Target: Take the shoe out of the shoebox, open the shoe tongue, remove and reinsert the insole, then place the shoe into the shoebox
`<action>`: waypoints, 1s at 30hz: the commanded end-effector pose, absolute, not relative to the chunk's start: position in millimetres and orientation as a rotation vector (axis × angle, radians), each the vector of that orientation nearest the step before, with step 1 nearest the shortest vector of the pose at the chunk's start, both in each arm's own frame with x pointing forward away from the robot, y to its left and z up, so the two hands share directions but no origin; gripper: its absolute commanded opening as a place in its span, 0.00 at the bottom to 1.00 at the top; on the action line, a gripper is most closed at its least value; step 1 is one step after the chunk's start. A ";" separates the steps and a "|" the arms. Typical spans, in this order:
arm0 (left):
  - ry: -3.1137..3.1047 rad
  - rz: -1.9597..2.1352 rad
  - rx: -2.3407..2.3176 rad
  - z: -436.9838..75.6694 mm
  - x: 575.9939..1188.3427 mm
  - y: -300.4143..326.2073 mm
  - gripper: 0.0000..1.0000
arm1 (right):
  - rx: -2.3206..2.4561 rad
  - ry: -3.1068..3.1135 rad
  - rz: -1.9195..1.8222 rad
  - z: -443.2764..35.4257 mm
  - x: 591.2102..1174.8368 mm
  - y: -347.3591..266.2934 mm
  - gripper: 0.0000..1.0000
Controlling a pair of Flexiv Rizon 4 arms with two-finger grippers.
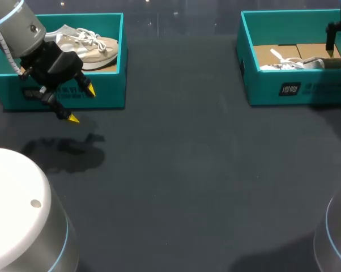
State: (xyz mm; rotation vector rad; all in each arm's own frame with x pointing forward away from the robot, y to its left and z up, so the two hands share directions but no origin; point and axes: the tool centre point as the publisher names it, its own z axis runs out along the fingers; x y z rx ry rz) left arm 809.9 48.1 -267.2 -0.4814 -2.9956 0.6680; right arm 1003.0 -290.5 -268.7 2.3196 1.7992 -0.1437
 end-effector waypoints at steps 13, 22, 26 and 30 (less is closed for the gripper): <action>-2.996 0.665 -0.482 -266.5 809.3 48.4 1.00 | 2.271 1.863 -0.009 -177.1 932.1 -233.3 1.00; -2.996 0.665 -0.482 -266.5 809.3 48.4 1.00 | 2.276 1.846 -0.031 -155.4 903.4 -207.5 1.00; -2.996 0.665 -0.482 -266.5 809.3 48.4 1.00 | 2.305 1.827 -0.051 -151.6 894.2 -199.6 1.00; -2.996 0.665 -0.482 -266.5 809.3 48.4 1.00 | 2.314 1.820 -0.052 -149.9 891.7 -197.1 1.00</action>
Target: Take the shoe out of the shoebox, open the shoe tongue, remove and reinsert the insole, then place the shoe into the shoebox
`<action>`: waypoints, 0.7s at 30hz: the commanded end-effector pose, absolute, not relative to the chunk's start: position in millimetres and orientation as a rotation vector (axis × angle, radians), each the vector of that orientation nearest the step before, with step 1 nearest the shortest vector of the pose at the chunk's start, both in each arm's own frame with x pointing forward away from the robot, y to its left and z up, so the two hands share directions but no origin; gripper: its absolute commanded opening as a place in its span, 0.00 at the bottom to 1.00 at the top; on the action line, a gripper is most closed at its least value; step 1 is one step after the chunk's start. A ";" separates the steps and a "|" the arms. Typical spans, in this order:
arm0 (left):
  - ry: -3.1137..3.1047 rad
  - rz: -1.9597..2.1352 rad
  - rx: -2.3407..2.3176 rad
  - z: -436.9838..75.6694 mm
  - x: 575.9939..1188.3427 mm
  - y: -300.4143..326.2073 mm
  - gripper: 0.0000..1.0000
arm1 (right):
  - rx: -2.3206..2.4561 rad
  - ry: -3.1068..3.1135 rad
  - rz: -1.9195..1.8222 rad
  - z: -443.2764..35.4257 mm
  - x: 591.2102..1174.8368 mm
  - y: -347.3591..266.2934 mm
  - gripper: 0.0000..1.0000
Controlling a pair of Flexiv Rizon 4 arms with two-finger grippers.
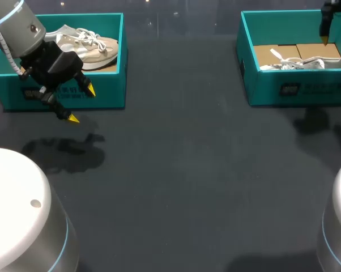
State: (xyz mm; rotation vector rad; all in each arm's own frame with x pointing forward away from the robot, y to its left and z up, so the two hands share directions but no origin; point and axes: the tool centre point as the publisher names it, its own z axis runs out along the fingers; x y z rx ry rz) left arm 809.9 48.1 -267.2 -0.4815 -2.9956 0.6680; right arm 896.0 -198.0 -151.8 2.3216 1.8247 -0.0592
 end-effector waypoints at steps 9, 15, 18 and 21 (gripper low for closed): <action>-2.967 0.595 -0.781 -250.9 834.0 68.1 1.00 | 2.314 1.820 -0.052 -149.9 891.7 -197.1 1.00; -2.927 0.394 -1.134 -222.8 879.0 107.0 1.00 | 2.314 1.820 -0.052 -149.9 891.7 -197.1 1.00; -2.932 0.231 -1.309 -210.6 898.9 125.6 1.00 | 2.314 1.820 -0.052 -149.9 891.7 -197.1 1.00; -2.935 -0.044 -1.549 -207.0 922.9 147.5 1.00 | 2.314 1.820 -0.052 -149.9 891.7 -197.1 1.00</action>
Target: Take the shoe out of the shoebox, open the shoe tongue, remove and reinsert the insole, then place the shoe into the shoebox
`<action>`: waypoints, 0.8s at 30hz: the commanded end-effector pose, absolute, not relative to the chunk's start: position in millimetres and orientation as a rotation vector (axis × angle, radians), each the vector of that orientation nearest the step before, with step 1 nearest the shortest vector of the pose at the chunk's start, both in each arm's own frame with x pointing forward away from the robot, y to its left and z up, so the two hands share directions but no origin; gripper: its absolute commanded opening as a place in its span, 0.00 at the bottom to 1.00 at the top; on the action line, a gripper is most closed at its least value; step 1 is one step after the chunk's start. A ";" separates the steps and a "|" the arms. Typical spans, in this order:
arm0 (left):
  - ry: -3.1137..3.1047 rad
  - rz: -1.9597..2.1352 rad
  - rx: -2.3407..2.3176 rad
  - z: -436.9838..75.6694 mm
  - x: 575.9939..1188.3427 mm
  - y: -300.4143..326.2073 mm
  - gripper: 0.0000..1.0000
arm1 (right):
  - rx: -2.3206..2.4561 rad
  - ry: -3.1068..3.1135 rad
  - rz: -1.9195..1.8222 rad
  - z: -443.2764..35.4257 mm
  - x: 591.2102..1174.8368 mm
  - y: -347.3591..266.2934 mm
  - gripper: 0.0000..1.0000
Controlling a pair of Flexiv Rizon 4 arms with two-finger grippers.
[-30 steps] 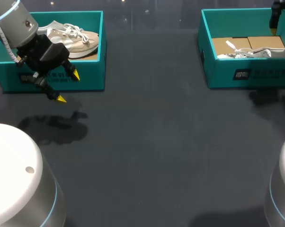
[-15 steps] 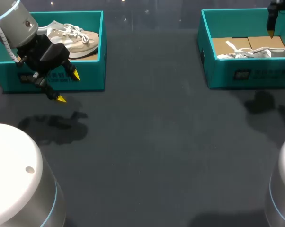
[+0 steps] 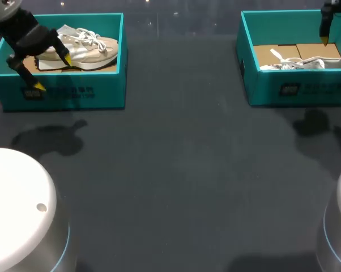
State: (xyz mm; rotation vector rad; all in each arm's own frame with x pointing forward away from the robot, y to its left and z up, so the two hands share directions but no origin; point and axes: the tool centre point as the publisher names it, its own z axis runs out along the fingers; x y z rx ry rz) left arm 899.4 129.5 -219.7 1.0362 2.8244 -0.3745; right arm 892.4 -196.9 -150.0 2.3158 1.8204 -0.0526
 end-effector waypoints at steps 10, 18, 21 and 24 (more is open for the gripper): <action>2.642 0.048 1.364 -206.2 933.9 153.4 1.00 | 2.314 1.820 -0.052 -149.9 891.7 -197.1 1.00; 2.550 0.020 1.500 -209.1 954.5 160.1 1.00 | 2.314 1.820 -0.052 -149.9 891.7 -197.1 1.00; 2.552 0.025 1.554 -212.2 981.8 172.5 1.00 | 2.314 1.820 -0.052 -149.9 891.7 -197.1 1.00; 2.558 0.049 1.579 -212.9 1006.0 187.9 1.00 | 2.314 1.820 -0.052 -149.9 891.7 -197.1 1.00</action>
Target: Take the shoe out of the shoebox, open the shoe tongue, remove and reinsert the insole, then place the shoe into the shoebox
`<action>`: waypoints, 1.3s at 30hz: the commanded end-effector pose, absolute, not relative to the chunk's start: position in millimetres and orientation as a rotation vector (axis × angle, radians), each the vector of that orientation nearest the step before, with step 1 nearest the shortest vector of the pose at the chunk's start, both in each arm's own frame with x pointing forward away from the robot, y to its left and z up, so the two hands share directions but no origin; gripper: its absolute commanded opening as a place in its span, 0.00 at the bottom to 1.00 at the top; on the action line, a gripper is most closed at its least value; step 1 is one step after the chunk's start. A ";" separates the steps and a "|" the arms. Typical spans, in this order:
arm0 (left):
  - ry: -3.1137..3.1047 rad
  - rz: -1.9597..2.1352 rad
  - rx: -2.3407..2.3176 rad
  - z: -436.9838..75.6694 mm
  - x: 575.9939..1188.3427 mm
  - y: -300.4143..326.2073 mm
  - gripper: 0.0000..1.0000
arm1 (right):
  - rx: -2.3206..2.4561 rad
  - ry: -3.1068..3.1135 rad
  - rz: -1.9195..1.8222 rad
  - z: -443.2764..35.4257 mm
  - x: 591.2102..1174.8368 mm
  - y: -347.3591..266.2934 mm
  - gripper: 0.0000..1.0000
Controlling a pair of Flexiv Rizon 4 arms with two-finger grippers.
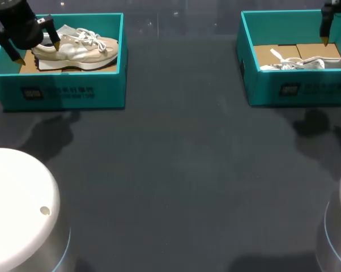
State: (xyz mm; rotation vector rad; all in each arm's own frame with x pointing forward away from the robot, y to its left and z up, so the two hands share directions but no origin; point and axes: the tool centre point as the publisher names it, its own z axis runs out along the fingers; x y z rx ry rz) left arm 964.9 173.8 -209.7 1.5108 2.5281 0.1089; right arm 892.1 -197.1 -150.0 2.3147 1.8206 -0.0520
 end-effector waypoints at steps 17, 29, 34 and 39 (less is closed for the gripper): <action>2.460 0.164 1.758 -203.3 1081.9 223.1 1.00 | 2.314 1.820 -0.052 -149.9 891.7 -197.1 1.00; 2.195 0.180 2.179 -221.9 1153.8 266.6 1.00 | 2.314 1.820 -0.052 -149.9 891.7 -197.1 1.00; 2.195 0.180 2.179 -221.9 1153.8 266.6 1.00 | 2.314 1.820 -0.052 -149.9 891.7 -197.1 1.00; 2.174 0.162 2.194 -233.8 1159.2 265.1 1.00 | 2.314 1.820 -0.052 -149.9 891.7 -197.1 1.00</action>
